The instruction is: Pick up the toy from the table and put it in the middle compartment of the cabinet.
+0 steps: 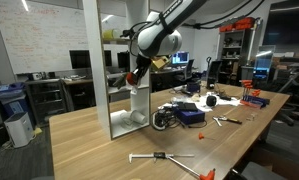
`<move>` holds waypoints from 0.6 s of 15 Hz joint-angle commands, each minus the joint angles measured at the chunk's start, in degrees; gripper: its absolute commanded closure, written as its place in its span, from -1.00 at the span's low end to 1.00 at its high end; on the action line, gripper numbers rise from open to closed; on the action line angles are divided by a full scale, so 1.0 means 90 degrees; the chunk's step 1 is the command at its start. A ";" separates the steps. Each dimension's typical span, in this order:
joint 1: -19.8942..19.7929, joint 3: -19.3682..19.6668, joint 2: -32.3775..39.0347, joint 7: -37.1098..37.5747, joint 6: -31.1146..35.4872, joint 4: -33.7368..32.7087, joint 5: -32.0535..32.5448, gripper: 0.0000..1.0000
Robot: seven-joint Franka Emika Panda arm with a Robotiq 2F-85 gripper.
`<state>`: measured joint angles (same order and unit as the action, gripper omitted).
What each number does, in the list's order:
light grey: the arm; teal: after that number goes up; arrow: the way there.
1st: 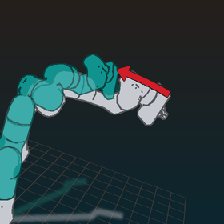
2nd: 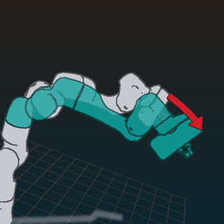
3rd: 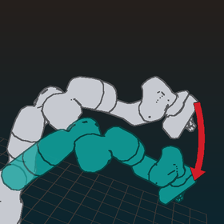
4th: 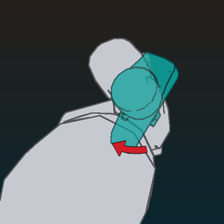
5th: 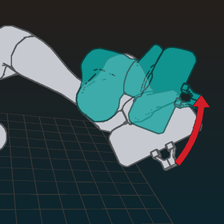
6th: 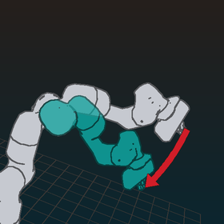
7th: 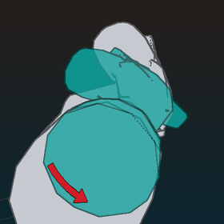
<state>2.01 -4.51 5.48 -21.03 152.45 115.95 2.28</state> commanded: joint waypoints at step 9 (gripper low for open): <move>-0.0392 -0.0030 0.0923 -0.0552 0.1178 -0.1038 -0.0206 0.76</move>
<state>-0.20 -4.26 11.28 -23.12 162.48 111.34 2.23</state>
